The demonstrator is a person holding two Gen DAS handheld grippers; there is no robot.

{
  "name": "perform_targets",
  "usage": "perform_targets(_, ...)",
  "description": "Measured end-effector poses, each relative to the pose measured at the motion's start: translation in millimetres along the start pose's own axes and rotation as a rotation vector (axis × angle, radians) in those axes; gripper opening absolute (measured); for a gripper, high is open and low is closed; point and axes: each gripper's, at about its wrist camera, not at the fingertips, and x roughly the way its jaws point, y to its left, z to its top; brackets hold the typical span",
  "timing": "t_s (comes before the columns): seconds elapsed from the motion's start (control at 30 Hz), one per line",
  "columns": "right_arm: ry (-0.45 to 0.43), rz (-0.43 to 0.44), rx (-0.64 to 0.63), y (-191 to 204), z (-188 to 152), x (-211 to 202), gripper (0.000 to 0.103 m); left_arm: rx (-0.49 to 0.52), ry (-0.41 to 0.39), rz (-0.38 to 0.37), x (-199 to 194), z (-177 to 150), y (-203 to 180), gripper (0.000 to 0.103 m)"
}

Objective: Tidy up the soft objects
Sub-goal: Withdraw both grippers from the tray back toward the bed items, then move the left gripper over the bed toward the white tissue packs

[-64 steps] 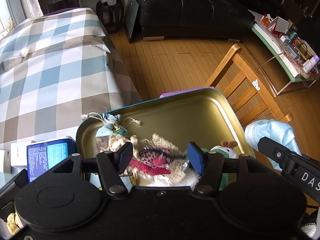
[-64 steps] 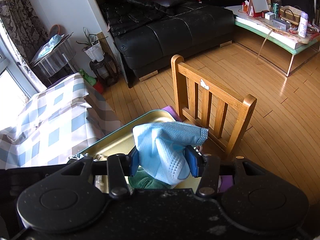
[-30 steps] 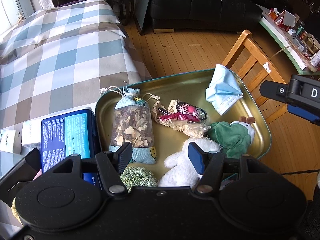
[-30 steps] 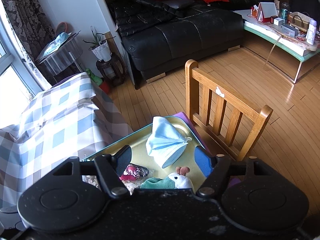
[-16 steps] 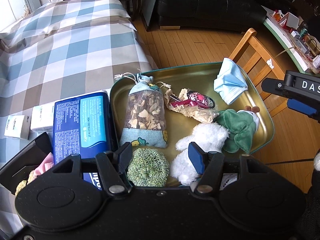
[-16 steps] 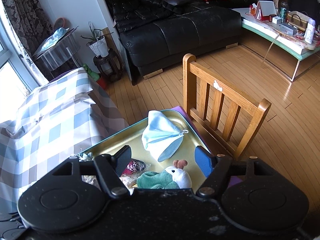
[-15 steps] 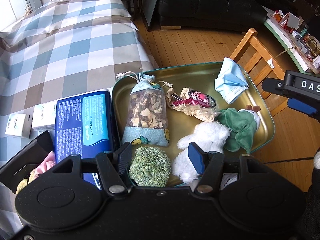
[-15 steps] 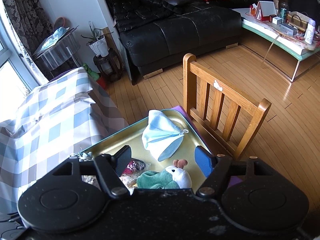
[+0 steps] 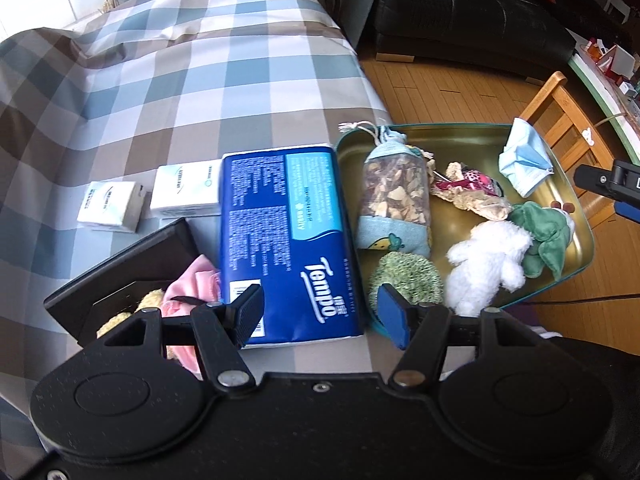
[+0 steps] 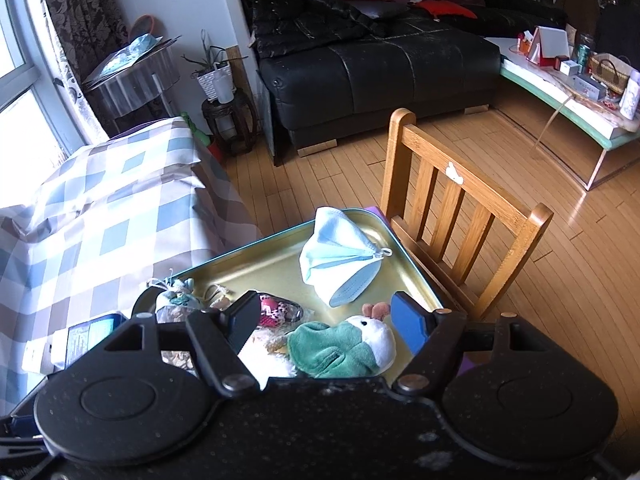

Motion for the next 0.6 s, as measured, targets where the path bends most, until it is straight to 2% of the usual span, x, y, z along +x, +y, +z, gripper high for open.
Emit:
perform_targets(0.27, -0.014, 0.035, -0.045, 15, -13, -9, 0.073, -0.098, 0.011, 0.044, -3, -14, 45, 0.059)
perform_targets(0.6, -0.044, 0.112, -0.196, 53, -39, -24, 0.075, -0.237, 0.027, 0.115, -2, -26, 105, 0.059)
